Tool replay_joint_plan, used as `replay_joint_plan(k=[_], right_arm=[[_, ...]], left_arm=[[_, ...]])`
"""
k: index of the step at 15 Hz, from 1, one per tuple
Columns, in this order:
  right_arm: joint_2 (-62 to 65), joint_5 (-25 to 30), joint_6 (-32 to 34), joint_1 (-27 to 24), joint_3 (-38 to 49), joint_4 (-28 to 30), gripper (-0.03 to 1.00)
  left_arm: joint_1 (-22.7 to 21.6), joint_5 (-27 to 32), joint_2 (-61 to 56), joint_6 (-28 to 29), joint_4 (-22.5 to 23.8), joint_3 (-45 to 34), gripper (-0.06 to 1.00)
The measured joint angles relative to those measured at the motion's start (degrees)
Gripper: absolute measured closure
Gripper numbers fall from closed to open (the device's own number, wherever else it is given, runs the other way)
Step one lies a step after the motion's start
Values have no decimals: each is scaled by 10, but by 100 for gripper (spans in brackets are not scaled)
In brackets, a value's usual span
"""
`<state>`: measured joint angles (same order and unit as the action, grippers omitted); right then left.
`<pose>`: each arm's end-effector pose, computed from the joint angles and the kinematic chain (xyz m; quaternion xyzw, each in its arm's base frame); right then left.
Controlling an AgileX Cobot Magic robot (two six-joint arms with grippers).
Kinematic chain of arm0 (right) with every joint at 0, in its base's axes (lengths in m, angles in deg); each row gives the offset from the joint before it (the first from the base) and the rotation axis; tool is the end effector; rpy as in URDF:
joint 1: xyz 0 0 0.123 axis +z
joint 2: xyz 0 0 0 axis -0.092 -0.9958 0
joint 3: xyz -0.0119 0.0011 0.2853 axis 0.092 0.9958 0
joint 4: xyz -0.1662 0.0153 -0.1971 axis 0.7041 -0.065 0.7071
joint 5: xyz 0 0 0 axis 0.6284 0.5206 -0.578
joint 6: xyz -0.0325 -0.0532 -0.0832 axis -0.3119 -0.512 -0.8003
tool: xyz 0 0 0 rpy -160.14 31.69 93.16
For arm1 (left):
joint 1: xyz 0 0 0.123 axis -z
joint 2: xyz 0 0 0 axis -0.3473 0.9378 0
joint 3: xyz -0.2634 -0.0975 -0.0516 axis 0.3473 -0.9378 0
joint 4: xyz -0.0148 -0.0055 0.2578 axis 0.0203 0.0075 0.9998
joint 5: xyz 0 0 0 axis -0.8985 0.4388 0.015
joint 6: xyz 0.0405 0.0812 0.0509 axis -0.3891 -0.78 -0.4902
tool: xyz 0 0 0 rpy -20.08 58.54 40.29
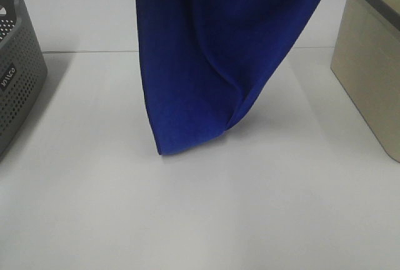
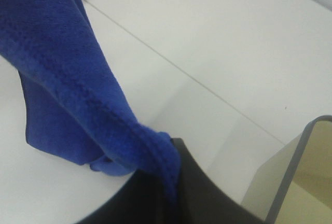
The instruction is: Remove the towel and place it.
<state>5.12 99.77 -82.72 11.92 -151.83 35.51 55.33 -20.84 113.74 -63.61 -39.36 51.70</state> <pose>0.2697 0.0609 0.4647 -0.3141 0.8229 0.0455 0.4712 0.3204 -0.2184 0.5138 0.5350 0.5644 0.1223 0.6167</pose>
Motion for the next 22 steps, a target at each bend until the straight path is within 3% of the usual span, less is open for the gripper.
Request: replay_joint_plan(k=[3, 6, 7, 9, 12, 13, 15, 16, 18, 20, 22], right_arm=[[-7, -22, 0, 0, -47, 0, 95], [-37, -109, 0, 0, -57, -16, 95], [-85, -167, -9, 0, -57, -58, 95], [-145, -231, -62, 0, -60, -135, 95], [-257, -300, -183, 0, -150, -299, 95], [-281, -304, -205, 0, -181, -327, 95], [-382, -315, -259, 4, -325, -405, 95], [-435, -317, -272, 10, -419, -422, 95], [-528, -318, -272, 18, -591, -433, 95], [-551, -309, -272, 19, -619, -421, 95], [-562, -301, -272, 19, -607, -392, 95]], left_arm=[[-1, -13, -15, 50, 25, 0, 94], [-26, -46, -11, 100, 41, 0, 94], [-52, -72, 20, 132, 45, 0, 94], [-78, -117, 58, 147, 46, 0, 94], [-113, -290, 123, 169, 46, 0, 94], [-120, -341, 135, 169, 46, 0, 94], [-147, -489, 176, 171, 46, 9, 94], [-160, -533, 204, 171, 44, 34, 94], [-184, -548, 276, 194, 30, 168, 94], [-184, -498, 328, 197, 34, 265, 94], [-184, -450, 359, 198, 36, 300, 94]])
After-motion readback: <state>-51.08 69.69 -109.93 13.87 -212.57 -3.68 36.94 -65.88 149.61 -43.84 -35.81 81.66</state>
